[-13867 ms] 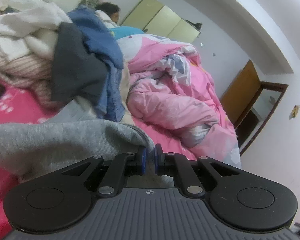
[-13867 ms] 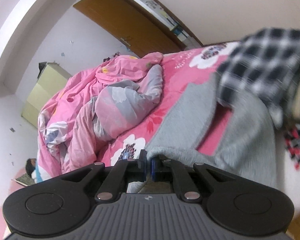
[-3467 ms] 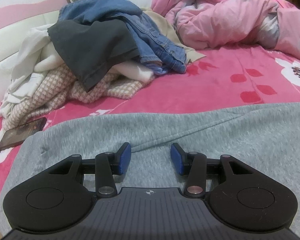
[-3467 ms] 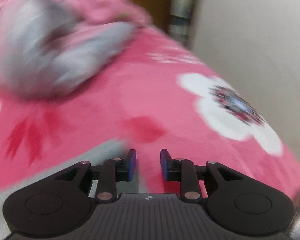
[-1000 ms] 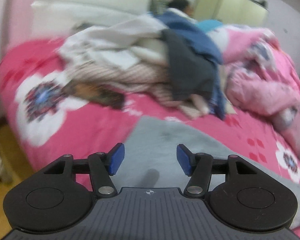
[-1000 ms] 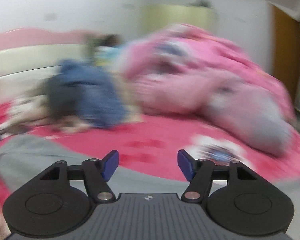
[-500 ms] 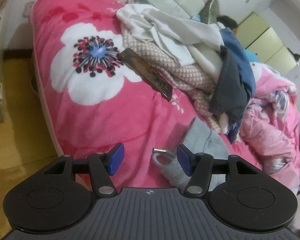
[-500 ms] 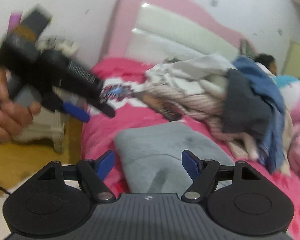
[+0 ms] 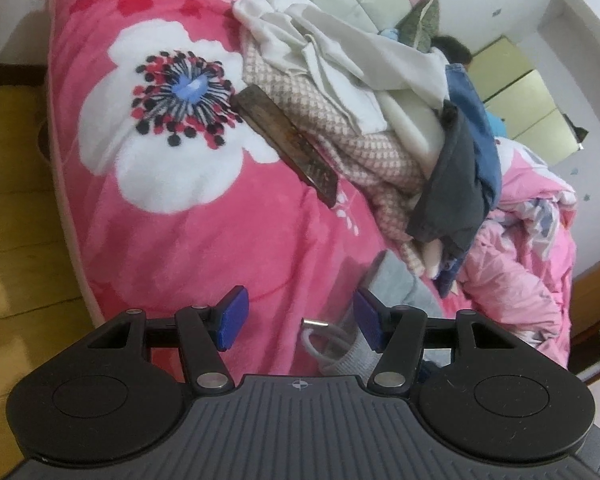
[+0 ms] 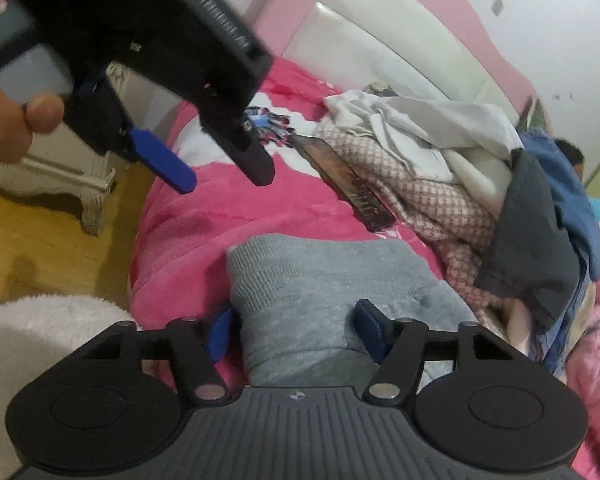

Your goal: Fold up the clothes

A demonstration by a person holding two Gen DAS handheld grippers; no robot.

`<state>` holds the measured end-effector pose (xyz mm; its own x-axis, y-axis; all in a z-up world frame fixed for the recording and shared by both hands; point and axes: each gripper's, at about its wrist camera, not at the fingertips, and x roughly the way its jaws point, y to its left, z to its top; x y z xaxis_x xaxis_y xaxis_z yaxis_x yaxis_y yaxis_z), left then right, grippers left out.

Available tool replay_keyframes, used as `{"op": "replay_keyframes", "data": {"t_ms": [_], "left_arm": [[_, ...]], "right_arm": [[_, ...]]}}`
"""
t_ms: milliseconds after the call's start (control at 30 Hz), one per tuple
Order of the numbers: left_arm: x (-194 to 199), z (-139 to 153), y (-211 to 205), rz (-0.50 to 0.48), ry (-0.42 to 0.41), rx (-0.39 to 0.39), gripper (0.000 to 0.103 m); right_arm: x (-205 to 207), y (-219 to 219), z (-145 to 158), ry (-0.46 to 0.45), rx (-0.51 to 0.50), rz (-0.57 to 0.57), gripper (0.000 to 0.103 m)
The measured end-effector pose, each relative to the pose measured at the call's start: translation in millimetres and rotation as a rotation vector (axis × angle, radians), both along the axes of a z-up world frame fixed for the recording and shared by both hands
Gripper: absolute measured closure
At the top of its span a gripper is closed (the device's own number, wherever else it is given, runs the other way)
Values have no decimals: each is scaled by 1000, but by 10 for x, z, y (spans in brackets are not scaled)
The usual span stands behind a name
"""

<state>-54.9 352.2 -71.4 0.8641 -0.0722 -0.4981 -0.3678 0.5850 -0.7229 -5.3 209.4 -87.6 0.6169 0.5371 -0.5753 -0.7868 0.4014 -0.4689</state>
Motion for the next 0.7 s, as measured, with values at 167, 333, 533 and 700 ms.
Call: {"op": "replay_keyframes", "data": {"t_ms": [167,333,533,700], "left_arm": [[8,-6,0,-15,-23,-30,45],[39,-33,35,-37,-63,-114,44],[375,-96,81,-173,-168,-332,36],[774,-118,-37,-281,-131,-362,33]], "right_arm": [[75,-86,141,66,101,-58,53],[198,-272,327,159,252,-127,63],[255,-434,388,206,326,-152,63],[206,-446,388,188,339,-163,63]]}}
